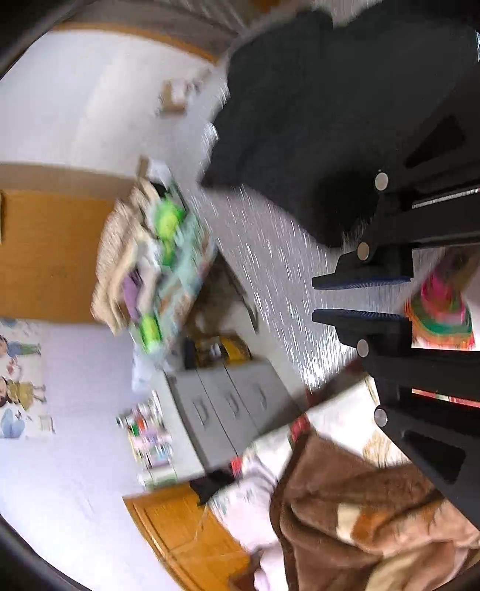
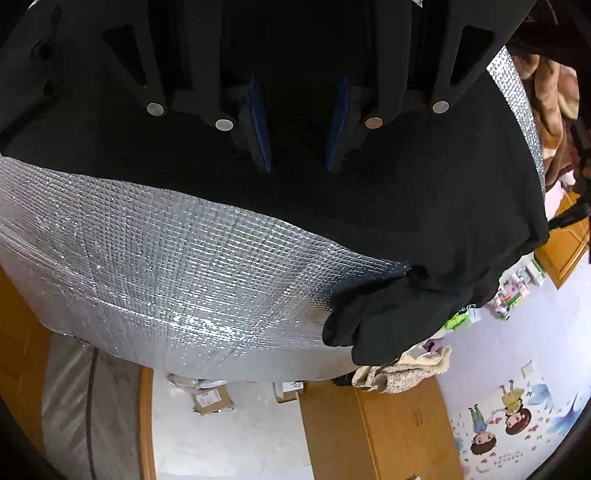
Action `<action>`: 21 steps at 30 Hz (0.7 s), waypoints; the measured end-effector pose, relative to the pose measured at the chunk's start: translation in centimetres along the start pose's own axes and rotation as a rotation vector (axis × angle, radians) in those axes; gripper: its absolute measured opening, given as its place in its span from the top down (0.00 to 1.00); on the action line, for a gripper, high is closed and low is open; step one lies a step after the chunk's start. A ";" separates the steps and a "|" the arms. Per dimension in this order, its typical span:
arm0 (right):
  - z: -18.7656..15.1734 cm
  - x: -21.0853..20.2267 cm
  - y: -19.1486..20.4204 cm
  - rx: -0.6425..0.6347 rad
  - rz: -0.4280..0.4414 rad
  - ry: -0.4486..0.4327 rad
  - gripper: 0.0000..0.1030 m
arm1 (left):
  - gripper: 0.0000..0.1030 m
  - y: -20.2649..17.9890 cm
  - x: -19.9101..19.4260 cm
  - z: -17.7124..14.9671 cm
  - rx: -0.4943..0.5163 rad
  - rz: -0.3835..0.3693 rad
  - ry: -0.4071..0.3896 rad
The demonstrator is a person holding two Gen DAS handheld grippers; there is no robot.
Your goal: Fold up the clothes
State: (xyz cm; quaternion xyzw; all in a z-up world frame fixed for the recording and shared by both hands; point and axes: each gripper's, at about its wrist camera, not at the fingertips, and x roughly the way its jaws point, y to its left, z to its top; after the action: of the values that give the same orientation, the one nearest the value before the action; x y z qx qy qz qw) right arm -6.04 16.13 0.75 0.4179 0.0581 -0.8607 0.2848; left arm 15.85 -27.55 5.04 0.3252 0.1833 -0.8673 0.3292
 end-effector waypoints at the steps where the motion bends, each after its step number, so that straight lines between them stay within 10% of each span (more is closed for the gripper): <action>1: 0.0 0.1 0.1 -0.006 -0.004 0.003 0.66 | 0.91 -0.8 -0.4 0.2 0.010 -0.041 -0.008; 5: 0.2 0.3 0.6 -0.028 -0.024 0.011 0.64 | 0.90 -5.9 -1.6 -0.1 0.119 -0.222 -0.010; 11: -0.9 -1.0 -1.5 0.018 -0.079 0.006 0.64 | 0.90 -6.2 1.9 -2.7 0.118 -0.206 0.135; 21: -5.4 -7.1 -12.9 0.312 -0.376 -0.047 0.64 | 0.90 -8.5 0.5 -2.8 0.141 -0.167 0.104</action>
State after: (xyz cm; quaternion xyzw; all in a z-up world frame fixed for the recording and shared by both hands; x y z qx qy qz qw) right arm -5.80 31.84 0.85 0.4186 -0.0054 -0.9066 0.0530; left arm 10.90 -20.17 3.53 0.3756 0.1653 -0.8844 0.2221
